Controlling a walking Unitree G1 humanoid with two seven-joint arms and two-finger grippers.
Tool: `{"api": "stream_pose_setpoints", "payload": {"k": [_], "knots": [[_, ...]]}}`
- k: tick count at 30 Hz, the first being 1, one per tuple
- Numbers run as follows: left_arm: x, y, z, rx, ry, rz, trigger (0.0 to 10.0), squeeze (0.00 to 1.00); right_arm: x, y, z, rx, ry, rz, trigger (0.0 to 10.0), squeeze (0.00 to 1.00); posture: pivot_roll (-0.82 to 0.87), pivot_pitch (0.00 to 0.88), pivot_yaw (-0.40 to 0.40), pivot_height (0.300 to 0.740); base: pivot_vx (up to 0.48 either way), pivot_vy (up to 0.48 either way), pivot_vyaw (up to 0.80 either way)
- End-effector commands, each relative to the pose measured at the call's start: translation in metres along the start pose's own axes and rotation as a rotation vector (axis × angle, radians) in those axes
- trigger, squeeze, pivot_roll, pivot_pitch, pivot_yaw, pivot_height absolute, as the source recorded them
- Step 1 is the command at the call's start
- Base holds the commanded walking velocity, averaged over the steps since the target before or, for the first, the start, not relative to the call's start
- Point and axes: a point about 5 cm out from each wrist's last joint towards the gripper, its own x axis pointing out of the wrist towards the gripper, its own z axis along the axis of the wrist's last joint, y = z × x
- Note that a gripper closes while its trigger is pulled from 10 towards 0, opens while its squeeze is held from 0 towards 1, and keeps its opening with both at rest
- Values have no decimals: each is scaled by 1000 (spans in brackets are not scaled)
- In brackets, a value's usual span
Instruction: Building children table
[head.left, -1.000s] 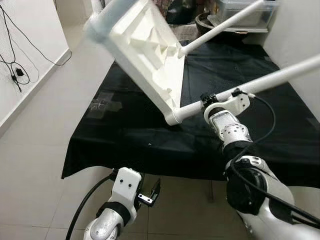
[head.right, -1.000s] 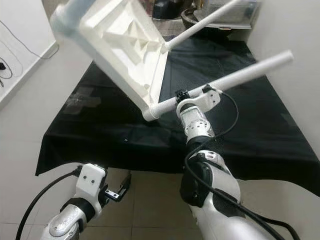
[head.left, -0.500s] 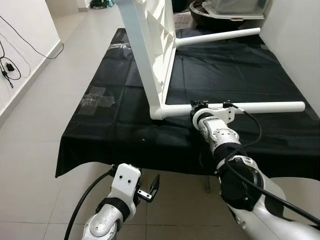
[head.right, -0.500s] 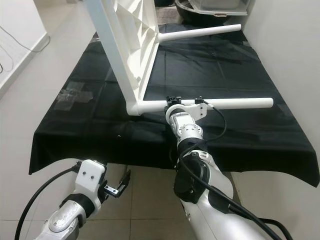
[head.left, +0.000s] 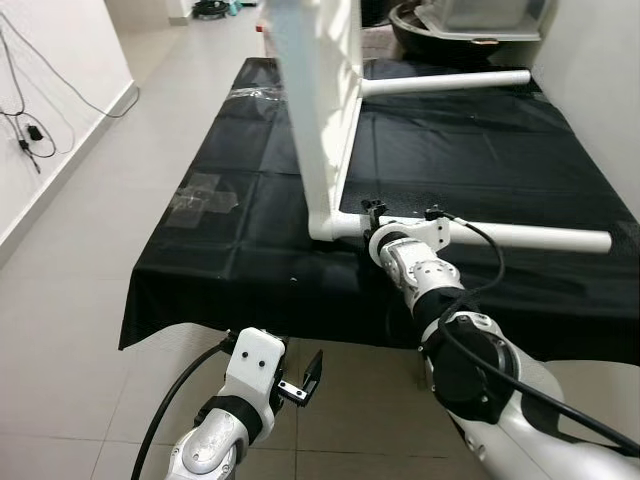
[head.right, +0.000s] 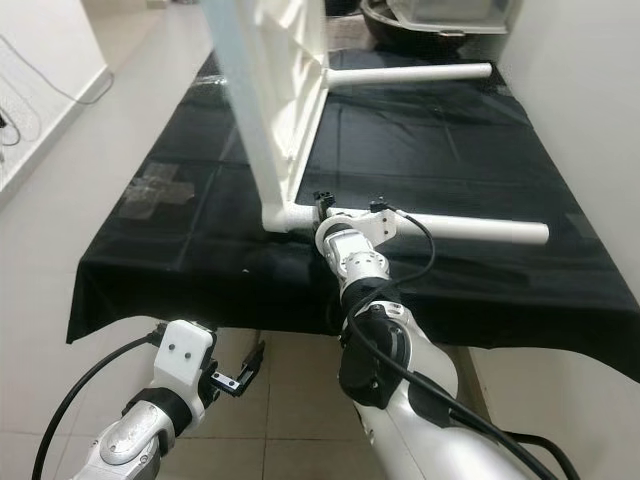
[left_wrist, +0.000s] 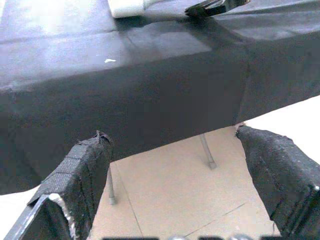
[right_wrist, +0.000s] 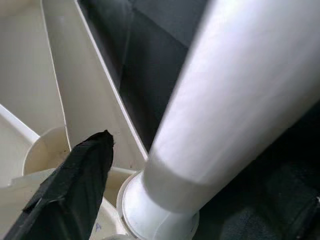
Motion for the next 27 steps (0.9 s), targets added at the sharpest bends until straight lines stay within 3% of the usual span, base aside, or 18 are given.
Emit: {"api": "stream_pose_setpoints", "payload": {"k": [1,8,15,21,24,27], "knots": [[-2,0,-2,0,15,-3,10000,0,1,-22,-5,19,21,-98,10000,0,119,153,-30,740,0,0,0],[1,0,-2,-1,15,0,10000,0,-1,-31,3,70,-1,-140,10000,0,112,149,-27,740,0,0,0],[2,2,-3,-1,13,1,10000,0,-7,-40,11,106,-110,-224,10000,0,106,148,-26,740,0,0,0],[5,3,-5,2,16,0,10000,0,-29,-50,10,218,-234,-307,10000,0,96,141,-16,740,0,0,0],[5,3,-5,2,17,-1,10000,0,-34,-48,9,208,-231,-302,10000,0,93,138,-16,740,0,0,0],[7,4,-6,2,18,-2,10000,0,-40,-45,10,94,-234,-263,10000,0,88,132,-16,740,0,0,0]]}}
